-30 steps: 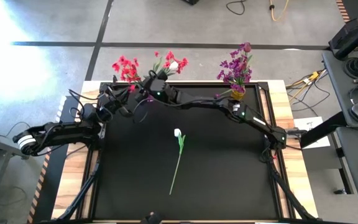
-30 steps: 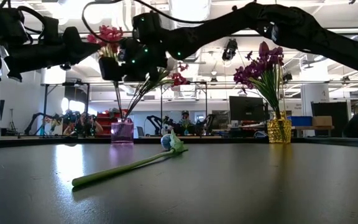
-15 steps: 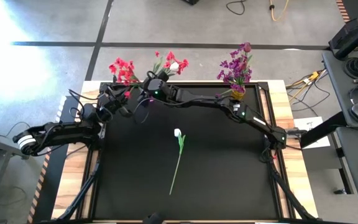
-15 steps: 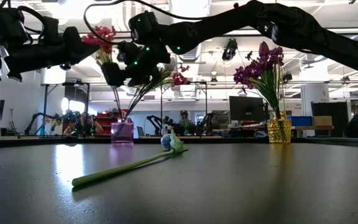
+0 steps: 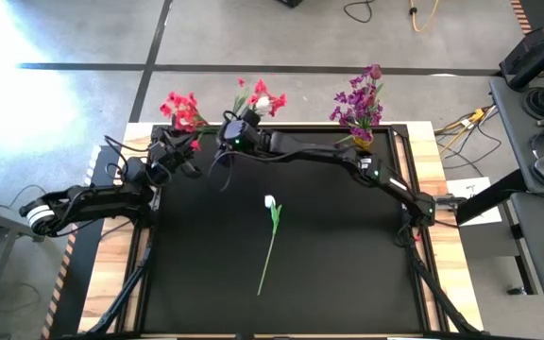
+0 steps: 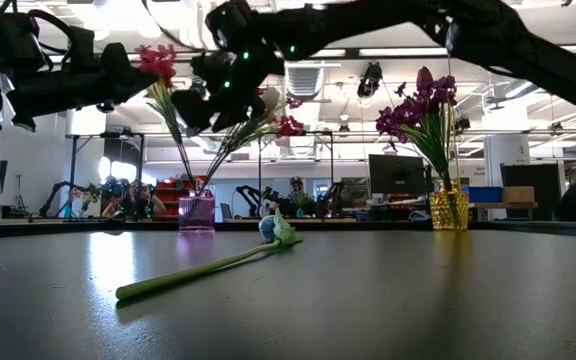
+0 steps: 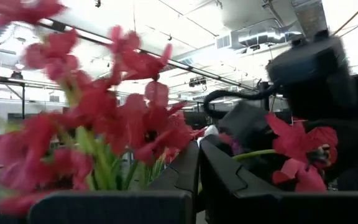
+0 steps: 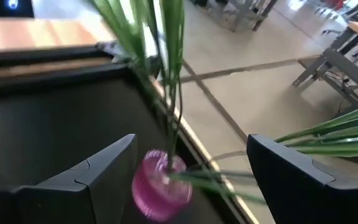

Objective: Sort flowers into vase by color
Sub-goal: Put the white tulip into the purple vase

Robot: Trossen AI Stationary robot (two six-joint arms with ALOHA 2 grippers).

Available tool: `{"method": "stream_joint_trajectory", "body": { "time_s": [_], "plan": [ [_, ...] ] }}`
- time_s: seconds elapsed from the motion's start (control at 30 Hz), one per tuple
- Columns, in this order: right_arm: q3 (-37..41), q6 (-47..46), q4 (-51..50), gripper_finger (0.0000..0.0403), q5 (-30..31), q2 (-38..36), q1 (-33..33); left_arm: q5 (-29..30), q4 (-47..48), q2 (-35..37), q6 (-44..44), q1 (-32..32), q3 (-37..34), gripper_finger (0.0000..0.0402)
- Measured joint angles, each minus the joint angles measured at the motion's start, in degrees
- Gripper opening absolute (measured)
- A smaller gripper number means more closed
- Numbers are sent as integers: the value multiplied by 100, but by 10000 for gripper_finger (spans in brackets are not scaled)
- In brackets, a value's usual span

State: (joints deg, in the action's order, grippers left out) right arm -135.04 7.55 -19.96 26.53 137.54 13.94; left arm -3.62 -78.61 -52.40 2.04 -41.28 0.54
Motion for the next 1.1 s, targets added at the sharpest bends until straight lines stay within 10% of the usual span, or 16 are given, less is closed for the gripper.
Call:
{"method": "stream_joint_trajectory", "body": {
  "time_s": [1.1],
  "plan": [
    [634, -1255, -1946, 243, -91, -647, -810, -190, 160, 0, 46, 0, -2, 0]
  ]
}}
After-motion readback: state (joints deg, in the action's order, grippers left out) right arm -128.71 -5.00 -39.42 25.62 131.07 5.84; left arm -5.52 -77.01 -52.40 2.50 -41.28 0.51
